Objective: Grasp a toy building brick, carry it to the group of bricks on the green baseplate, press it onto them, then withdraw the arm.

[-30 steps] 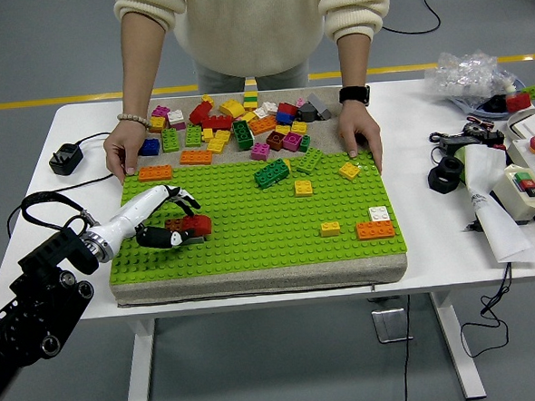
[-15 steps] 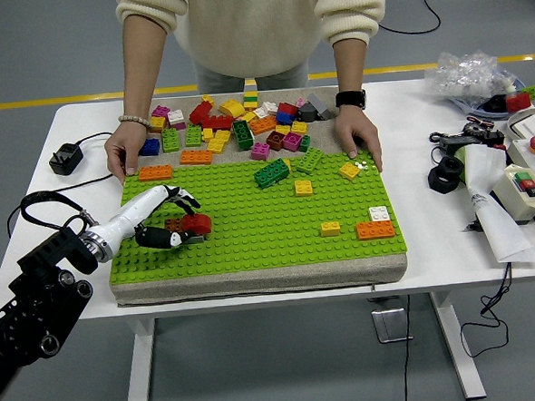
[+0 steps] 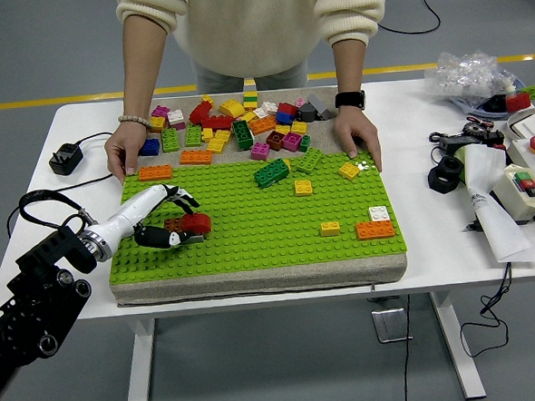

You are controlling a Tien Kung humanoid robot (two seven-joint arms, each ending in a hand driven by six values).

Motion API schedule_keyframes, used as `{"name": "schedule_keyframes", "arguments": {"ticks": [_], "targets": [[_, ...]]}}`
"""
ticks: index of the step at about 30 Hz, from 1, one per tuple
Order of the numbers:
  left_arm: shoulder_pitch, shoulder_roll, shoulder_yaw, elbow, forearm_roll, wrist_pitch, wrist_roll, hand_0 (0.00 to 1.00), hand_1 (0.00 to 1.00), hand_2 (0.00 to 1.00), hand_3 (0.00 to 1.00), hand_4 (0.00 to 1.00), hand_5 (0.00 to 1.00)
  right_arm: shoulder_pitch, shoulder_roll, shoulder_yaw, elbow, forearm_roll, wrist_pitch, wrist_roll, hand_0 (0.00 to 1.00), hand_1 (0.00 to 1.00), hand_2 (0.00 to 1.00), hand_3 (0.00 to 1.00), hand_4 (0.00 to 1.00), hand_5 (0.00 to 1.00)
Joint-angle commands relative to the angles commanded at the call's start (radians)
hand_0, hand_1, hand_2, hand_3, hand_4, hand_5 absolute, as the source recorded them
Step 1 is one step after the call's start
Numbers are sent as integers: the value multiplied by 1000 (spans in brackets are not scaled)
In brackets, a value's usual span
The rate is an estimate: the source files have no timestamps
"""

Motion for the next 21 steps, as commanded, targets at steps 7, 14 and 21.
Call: {"name": "schedule_keyframes", "arguments": {"ticks": [7, 14, 21], "targets": [[5, 3, -4, -12, 1, -2, 1, 932, 745, 609, 650, 789, 2, -1, 0, 0, 0, 2, 1, 0, 780, 701, 735, 678, 943, 682], [10, 4, -6, -24, 1, -4, 1, 934, 745, 608, 646, 789, 2, -2, 0, 1, 0, 2, 1, 1, 779, 701, 735, 678, 943, 683], [13, 4, -11, -30, 0, -5, 1, 934, 744, 609, 645, 790, 2, -1, 0, 1, 0, 2, 1, 0, 780, 701, 735, 678, 943, 682]]}}
